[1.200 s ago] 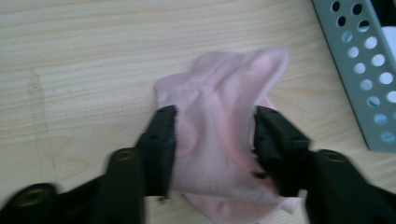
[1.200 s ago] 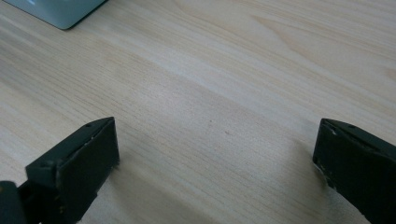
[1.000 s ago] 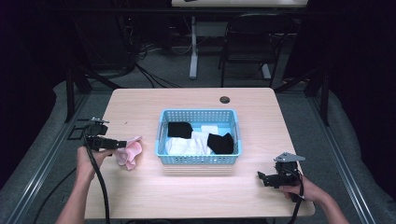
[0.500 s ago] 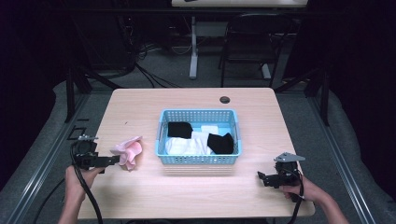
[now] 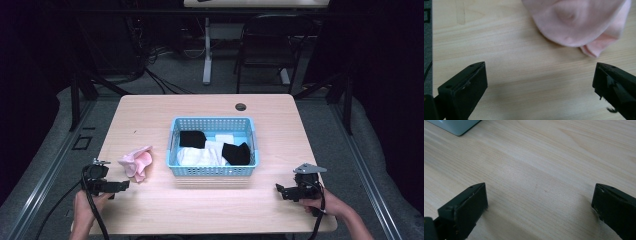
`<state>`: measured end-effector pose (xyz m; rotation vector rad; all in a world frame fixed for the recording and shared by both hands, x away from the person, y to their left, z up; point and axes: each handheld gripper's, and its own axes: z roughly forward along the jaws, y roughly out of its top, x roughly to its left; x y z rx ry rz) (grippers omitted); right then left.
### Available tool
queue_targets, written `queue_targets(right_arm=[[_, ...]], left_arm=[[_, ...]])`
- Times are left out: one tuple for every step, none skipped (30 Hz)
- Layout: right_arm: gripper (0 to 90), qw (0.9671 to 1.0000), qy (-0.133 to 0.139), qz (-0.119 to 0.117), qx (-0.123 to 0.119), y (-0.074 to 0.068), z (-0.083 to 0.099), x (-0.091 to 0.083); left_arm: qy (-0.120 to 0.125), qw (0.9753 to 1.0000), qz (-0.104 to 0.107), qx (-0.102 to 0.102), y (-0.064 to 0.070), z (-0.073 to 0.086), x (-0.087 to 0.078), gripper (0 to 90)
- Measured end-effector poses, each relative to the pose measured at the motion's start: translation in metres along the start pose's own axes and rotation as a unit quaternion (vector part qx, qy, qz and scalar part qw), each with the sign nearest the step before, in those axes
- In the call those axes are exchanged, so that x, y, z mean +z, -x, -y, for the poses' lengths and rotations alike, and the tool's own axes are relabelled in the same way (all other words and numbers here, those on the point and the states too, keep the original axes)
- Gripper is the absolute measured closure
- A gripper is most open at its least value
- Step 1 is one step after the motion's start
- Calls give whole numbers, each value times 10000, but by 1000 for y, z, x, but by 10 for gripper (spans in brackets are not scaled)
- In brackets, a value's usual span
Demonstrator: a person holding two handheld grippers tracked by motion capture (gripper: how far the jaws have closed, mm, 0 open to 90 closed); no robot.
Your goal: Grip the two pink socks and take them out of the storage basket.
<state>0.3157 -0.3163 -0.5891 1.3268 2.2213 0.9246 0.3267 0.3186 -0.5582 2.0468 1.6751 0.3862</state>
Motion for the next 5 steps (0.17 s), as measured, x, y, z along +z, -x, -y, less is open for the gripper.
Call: queue_targets(right_arm=[[0,10000,28,0,14,0,0,0],[0,10000,0,-8,-10,0,0,0],[0,10000,8,-2,-2,0,0,0],[0,10000,4,-1,-4,0,0,0],[0,10000,8,-2,-2,0,0,0]], left_arm=[[-50,10000,-13,11,-1,1,2,0],[-70,10000,-36,10,-2,2,3,0],[-96,9999,-56,16,-3,3,4,0],[-76,10000,-55,21,-3,4,5,0],[-88,9999,-61,35,-4,5,5,0]])
